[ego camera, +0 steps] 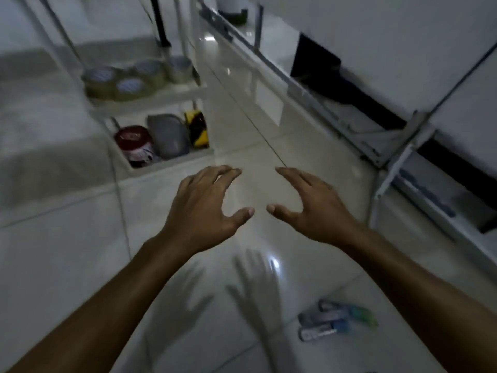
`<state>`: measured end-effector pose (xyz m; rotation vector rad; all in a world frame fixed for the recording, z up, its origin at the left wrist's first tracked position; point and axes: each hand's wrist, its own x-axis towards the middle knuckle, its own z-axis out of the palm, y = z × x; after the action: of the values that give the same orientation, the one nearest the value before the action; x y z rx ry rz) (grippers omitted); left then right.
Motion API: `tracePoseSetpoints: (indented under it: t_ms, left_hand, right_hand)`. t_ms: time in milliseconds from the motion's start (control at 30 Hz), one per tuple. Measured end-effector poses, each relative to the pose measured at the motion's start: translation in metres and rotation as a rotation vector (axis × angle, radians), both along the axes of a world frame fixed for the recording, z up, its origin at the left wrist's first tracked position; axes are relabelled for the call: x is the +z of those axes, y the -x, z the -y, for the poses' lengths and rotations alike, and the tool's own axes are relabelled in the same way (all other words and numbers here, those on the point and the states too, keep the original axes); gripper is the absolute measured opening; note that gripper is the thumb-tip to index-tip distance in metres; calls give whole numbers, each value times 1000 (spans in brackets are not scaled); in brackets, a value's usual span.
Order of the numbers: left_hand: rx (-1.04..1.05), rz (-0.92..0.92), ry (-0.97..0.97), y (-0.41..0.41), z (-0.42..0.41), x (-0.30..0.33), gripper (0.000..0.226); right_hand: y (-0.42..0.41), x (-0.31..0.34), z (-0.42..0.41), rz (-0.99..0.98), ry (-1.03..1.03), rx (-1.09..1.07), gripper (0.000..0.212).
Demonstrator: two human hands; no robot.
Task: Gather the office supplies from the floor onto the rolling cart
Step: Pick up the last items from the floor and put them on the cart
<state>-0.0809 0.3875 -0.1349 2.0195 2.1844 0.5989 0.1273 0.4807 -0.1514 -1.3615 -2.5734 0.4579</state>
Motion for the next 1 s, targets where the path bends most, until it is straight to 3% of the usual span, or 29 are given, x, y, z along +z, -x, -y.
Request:
tracePoseSetpoints:
  t_ms: [133, 333, 500, 633, 733, 900, 1000]
  left_hand:
    - [-99, 94, 163, -52, -1, -80, 74]
    - [-231, 149, 424, -117, 16, -161, 80]
    - [-369, 39, 591, -162, 25, -211, 84]
    - [-406, -20, 709, -177, 29, -235, 92]
    - [-381, 21, 681, -174, 29, -240, 87]
    - [-355, 41, 646, -156, 27, -236, 85]
    - [-347, 49, 637, -149, 26, -234, 85]
  right_hand:
    - [-68, -85, 24, 39, 175, -116, 82]
    - [-153, -161, 72, 124, 380, -192, 76]
    - [-200, -200, 84, 256, 459, -183, 108]
    - [-206, -224, 96, 267, 433, -76, 117]
    - [-200, -236, 101, 309, 356, 1, 103]
    - [-187, -245, 103, 368, 170, 54, 63]
    - [-183, -245, 99, 402, 160, 95, 55]
